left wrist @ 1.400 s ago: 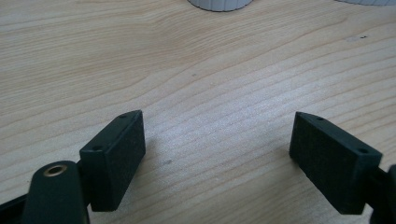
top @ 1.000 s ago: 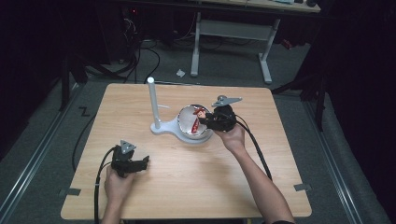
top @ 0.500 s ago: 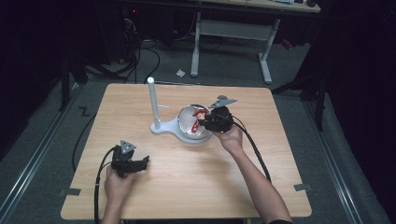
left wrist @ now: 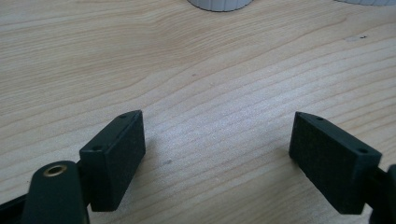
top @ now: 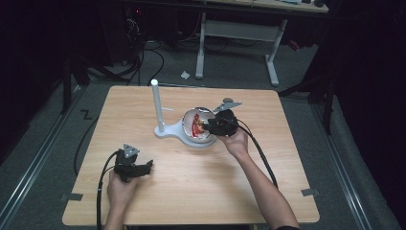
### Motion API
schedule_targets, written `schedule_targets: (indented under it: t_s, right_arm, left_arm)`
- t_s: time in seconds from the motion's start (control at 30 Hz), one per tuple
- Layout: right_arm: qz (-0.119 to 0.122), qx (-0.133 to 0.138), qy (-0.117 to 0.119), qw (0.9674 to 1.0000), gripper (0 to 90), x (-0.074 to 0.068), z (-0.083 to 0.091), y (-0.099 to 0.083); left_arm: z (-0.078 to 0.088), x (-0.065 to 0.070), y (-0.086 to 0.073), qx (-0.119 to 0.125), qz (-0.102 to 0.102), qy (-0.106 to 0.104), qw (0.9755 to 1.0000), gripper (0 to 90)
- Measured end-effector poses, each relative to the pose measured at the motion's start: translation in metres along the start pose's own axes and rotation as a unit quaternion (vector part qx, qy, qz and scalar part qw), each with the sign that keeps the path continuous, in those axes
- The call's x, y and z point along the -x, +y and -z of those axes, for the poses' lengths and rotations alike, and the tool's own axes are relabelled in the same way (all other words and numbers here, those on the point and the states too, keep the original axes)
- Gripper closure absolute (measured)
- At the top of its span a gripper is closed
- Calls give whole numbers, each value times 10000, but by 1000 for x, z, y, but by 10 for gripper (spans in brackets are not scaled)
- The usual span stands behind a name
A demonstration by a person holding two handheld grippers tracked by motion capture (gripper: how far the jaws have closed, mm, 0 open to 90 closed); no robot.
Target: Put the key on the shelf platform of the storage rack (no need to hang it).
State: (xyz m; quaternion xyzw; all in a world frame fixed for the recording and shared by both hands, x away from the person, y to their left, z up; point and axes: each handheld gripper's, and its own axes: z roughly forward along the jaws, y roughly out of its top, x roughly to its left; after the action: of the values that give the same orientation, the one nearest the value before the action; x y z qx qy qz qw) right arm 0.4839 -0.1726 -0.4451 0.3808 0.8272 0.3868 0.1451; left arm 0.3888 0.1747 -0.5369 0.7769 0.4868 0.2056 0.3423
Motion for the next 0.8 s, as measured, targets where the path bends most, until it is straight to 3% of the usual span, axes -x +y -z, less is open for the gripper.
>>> schedule_targets:
  t_s: [0.37,0.8]
  right_arm:
    - [-6,175,53,9998,557,-1,14,1]
    - [-161,386,-68,9991,520,11,37,-6]
  left_arm:
    - [0,0,0,1,1,-1,10000,187]
    - [0,0,0,0,1,-1,10000,187]
